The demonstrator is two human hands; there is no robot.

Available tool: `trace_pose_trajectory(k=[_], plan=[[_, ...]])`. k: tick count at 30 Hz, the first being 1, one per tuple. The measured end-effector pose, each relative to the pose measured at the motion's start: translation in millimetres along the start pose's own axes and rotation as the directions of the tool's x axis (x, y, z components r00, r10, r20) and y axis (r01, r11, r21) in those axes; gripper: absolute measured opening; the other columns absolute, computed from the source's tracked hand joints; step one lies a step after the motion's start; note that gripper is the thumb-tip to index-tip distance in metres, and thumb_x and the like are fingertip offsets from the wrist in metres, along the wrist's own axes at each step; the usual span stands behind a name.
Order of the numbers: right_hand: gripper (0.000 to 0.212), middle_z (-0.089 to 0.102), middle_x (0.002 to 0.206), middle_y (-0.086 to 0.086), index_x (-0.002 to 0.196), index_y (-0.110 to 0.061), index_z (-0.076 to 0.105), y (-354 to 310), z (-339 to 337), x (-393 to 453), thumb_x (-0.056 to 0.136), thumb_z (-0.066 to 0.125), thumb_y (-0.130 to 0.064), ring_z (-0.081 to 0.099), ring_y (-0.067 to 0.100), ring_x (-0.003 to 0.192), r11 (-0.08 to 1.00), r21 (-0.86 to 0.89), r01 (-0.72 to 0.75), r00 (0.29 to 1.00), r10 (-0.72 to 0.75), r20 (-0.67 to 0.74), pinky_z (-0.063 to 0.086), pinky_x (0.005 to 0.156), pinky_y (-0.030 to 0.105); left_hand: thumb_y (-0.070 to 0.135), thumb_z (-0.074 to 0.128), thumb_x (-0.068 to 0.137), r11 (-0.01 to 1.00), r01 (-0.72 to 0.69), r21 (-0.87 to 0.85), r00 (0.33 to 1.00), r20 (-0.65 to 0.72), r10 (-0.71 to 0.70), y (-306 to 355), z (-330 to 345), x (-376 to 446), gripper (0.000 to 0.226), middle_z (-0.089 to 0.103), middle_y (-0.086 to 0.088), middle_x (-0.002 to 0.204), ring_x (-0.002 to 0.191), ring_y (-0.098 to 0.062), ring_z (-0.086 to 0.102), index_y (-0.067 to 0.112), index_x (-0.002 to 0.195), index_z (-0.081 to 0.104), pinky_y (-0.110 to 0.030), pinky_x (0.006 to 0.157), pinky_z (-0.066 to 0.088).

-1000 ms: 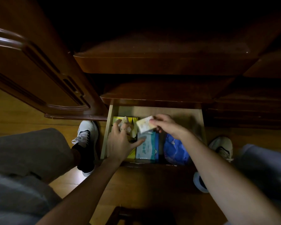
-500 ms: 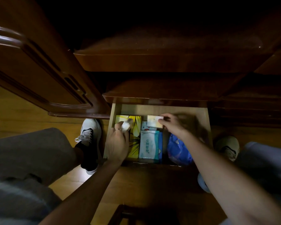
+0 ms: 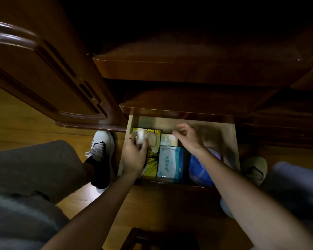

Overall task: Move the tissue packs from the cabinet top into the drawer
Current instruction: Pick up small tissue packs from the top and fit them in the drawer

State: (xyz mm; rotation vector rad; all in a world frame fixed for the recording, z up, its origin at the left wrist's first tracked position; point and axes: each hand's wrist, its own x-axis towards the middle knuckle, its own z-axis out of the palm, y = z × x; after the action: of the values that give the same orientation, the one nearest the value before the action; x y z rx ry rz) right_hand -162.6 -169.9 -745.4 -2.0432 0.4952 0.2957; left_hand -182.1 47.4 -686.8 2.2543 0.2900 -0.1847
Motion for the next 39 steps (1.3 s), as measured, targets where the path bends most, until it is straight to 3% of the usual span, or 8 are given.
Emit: trace_pose_trajectory(k=[6,11,16,19,24,28,35,39], plan=[[0.046,0.065,0.12,-0.008,0.129,-0.026,0.065,-22,-30,-26,0.089,0.068,-0.049,0.06,0.004,0.106,0.982,0.186,0.017,0.961,-0.068,0.267,0.044,0.076,0.02,0.014,0.072,0.091,0.884,0.164,-0.437,0.952,0.306,-0.026,39,14,-7,0.028,0.072,-0.007,0.105,0.076,0.001,0.072,0.009,0.116,0.059,-0.013,0.056,0.052],[0.026,0.066,0.102,0.004,0.123,-0.01,0.062,-6,-36,-18,0.101,0.059,-0.022,0.062,0.009,0.078,0.938,0.337,-0.081,0.994,0.103,-0.047,0.048,0.055,0.014,-0.009,0.06,0.089,0.636,0.431,-0.64,0.898,0.371,-0.236,27,7,-3,0.045,0.07,-0.004,0.113,0.1,-0.019,0.068,0.017,0.125,0.063,-0.028,0.066,0.053],[0.03,0.066,0.121,0.02,0.129,-0.008,0.059,31,-57,-15,0.099,0.059,-0.012,0.068,0.034,0.104,0.928,0.23,-0.292,0.935,0.328,-0.134,0.06,0.087,0.045,-0.011,0.057,0.089,0.387,0.621,-0.682,0.782,0.507,-0.362,18,-1,4,0.057,0.06,-0.019,0.128,0.107,-0.034,0.062,0.017,0.138,0.052,-0.046,0.08,0.055],[0.03,0.069,0.117,0.018,0.129,-0.01,0.06,38,-50,-14,0.1,0.056,-0.014,0.07,0.032,0.1,0.931,0.114,-0.347,0.918,0.362,-0.161,0.06,0.084,0.048,0.004,0.07,0.089,0.465,0.6,-0.651,0.797,0.429,-0.427,15,7,6,0.051,0.061,-0.021,0.128,0.105,-0.031,0.065,0.013,0.137,0.053,-0.044,0.083,0.057],[0.036,0.073,0.109,0.024,0.134,-0.002,0.053,28,-25,-1,0.099,0.059,-0.01,0.076,0.032,0.089,0.826,0.355,-0.437,0.88,0.474,-0.021,0.059,0.062,0.035,0.012,0.083,0.079,0.595,0.491,-0.636,0.859,0.241,-0.451,11,8,14,0.057,0.07,-0.017,0.115,0.095,-0.028,0.073,0.01,0.129,0.056,-0.042,0.077,0.062],[0.02,0.074,0.087,0.008,0.1,-0.01,0.074,38,-11,2,0.094,0.067,-0.029,0.073,0.024,0.082,0.92,-0.081,-0.384,0.923,0.381,-0.054,0.061,0.078,0.041,0.006,0.081,0.08,0.629,0.496,-0.599,0.862,0.254,-0.438,7,5,13,0.053,0.069,-0.019,0.117,0.097,-0.031,0.071,0.007,0.128,0.059,-0.041,0.074,0.06],[0.018,0.072,0.101,0.01,0.105,-0.009,0.07,37,1,4,0.094,0.068,-0.023,0.069,0.024,0.095,0.889,-0.322,-0.325,0.946,0.311,-0.093,0.057,0.085,0.037,0.004,0.08,0.081,0.606,0.524,-0.599,0.852,0.352,-0.389,14,6,11,0.044,0.07,-0.012,0.109,0.093,-0.026,0.071,0.01,0.122,0.065,-0.032,0.062,0.06],[0.029,0.065,0.078,0.001,0.086,-0.018,0.064,29,-14,-4,0.095,0.062,-0.046,0.059,0.015,0.066,0.844,-0.402,-0.354,0.932,0.282,-0.229,0.047,0.058,0.03,0.007,0.081,0.08,0.637,0.489,-0.595,0.872,0.352,-0.34,19,11,11,0.044,0.071,-0.009,0.109,0.092,-0.022,0.073,0.013,0.121,0.065,-0.028,0.063,0.06]])
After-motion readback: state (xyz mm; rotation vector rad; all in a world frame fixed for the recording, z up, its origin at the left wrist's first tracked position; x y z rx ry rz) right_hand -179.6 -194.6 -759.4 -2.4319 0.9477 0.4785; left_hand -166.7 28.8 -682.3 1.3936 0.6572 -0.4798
